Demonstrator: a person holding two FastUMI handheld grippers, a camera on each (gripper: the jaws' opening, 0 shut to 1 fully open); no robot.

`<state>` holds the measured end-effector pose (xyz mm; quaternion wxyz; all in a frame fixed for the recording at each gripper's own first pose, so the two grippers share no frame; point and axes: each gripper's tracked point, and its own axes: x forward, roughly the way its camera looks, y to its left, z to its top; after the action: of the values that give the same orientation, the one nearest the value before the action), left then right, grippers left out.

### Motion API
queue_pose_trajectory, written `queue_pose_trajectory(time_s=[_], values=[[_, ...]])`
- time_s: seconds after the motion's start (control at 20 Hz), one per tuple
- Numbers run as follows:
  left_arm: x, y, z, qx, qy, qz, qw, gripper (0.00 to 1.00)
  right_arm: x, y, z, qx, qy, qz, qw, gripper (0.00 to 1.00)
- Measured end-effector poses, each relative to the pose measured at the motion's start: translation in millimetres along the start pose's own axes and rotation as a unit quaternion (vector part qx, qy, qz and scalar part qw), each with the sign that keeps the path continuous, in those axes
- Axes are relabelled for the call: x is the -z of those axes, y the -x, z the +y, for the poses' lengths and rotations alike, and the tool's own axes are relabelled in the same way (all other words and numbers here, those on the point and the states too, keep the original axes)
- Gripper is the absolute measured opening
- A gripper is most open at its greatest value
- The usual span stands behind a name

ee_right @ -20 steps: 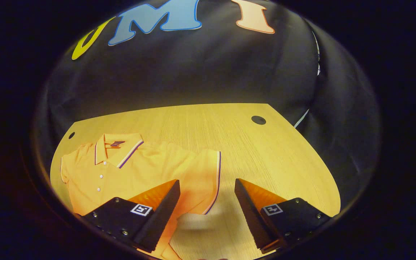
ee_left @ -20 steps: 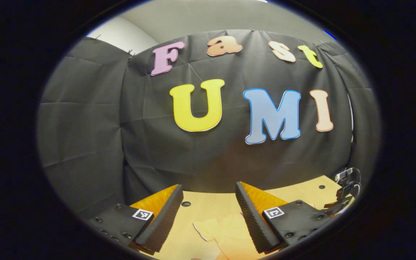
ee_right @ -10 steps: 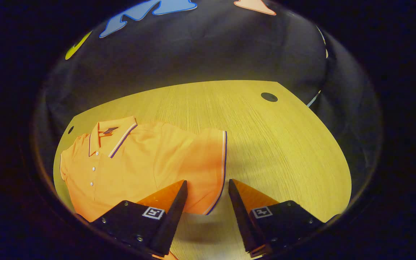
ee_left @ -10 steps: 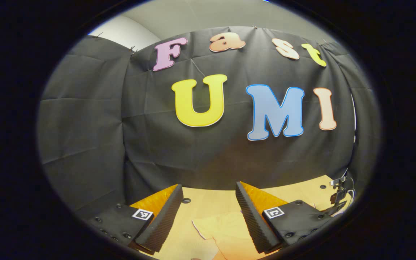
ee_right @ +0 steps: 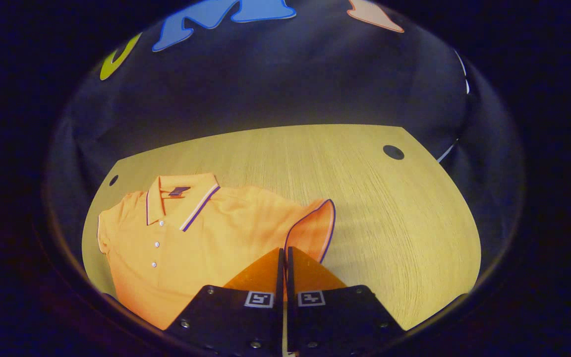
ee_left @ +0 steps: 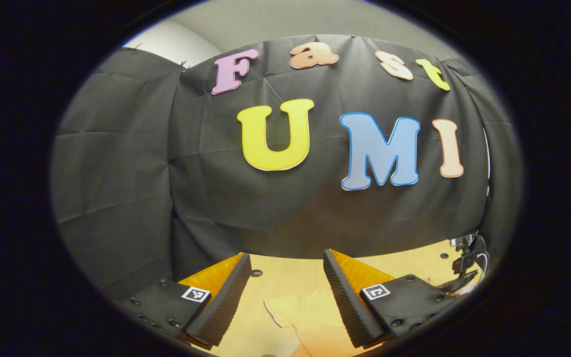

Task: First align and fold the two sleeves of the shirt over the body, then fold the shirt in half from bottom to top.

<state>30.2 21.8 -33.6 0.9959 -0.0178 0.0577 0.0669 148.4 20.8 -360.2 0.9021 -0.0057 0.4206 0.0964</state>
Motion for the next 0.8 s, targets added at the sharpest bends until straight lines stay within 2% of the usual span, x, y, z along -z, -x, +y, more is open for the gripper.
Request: queue_pose_trajectory(time_s=[0.1, 0.15, 0.25, 0.4, 0.45, 0.6, 0.75, 0.8], values=[[-1.0, 1.7, 1.7, -0.004, 0.002, -0.001, 1.000, 0.96, -15.8, 0.8, 43.8, -0.039, 0.018, -0.013, 0.999, 0.04], [-2.1, 3.5, 3.7, -0.008, 0.003, -0.001, 1.000, 0.96, -20.3, 0.7, 83.2, -0.071, 0.039, -0.017, 0.997, 0.04], [-0.3, 7.3, 12.4, -0.016, 0.005, 0.001, 1.000, 0.96, -14.4, -1.9, 111.6, -0.085, 0.060, -0.016, 0.994, 0.04], [6.2, 13.0, 22.2, -0.022, 0.006, 0.006, 1.000, 0.96, -8.6, -3.6, 89.8, -0.058, 0.051, -0.017, 0.997, 0.04], [7.2, 12.2, 22.2, -0.021, 0.007, 0.007, 1.000, 0.96, -10.8, -4.6, 66.2, -0.037, 0.043, -0.019, 0.998, 0.06], [9.5, 8.8, 16.1, -0.013, 0.010, 0.008, 1.000, 0.95, -8.7, -5.2, 1.7, 0.020, 0.002, -0.013, 1.000, 0.46], [7.8, 4.5, 10.5, -0.007, 0.006, 0.008, 1.000, 0.95, 5.0, -4.5, -66.3, 0.079, -0.035, 0.001, 0.996, 0.53], [9.3, 4.4, 10.3, -0.007, 0.006, 0.010, 1.000, 0.95, 13.1, -6.6, -76.1, 0.086, -0.039, 0.009, 0.995, 0.53]])
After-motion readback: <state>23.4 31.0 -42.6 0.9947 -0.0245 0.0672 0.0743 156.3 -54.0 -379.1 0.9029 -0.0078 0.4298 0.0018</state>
